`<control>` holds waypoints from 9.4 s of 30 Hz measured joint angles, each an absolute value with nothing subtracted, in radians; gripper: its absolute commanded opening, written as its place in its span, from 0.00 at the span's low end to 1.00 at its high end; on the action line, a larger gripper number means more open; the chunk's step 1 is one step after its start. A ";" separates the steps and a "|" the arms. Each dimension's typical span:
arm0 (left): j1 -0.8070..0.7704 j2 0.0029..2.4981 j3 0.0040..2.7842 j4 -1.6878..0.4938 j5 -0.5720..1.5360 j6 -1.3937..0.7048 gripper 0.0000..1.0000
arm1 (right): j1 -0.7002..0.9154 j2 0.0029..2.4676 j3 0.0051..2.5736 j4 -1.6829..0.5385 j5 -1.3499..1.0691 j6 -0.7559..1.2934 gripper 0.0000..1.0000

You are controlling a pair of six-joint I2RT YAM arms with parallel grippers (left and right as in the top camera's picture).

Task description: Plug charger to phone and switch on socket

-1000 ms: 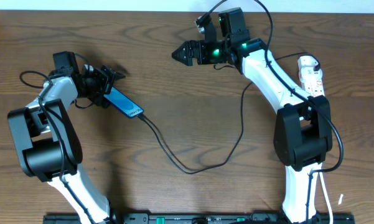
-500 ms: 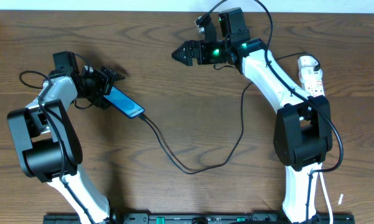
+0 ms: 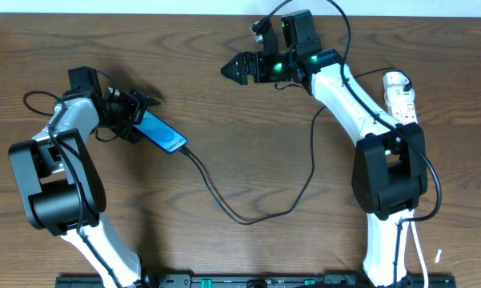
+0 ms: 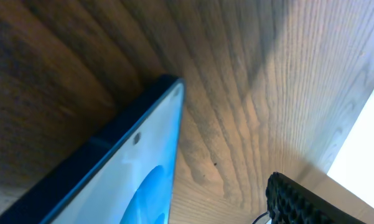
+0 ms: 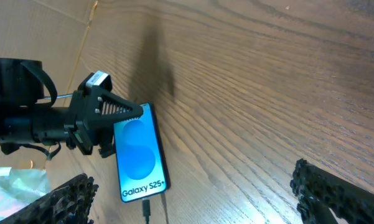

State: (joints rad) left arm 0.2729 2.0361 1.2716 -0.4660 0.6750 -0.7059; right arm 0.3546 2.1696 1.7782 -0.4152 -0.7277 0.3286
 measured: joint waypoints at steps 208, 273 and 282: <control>0.054 1.256 1.225 -0.701 0.233 0.031 0.82 | -0.425 1.982 1.537 -0.781 -0.383 -0.010 0.99; 0.054 1.256 1.225 -0.701 0.233 0.031 0.82 | -0.359 1.982 1.482 -0.613 -0.344 -0.064 0.99; 0.054 1.256 1.225 -0.701 0.233 0.031 0.82 | -0.359 1.982 1.482 -0.612 -0.340 -0.067 0.99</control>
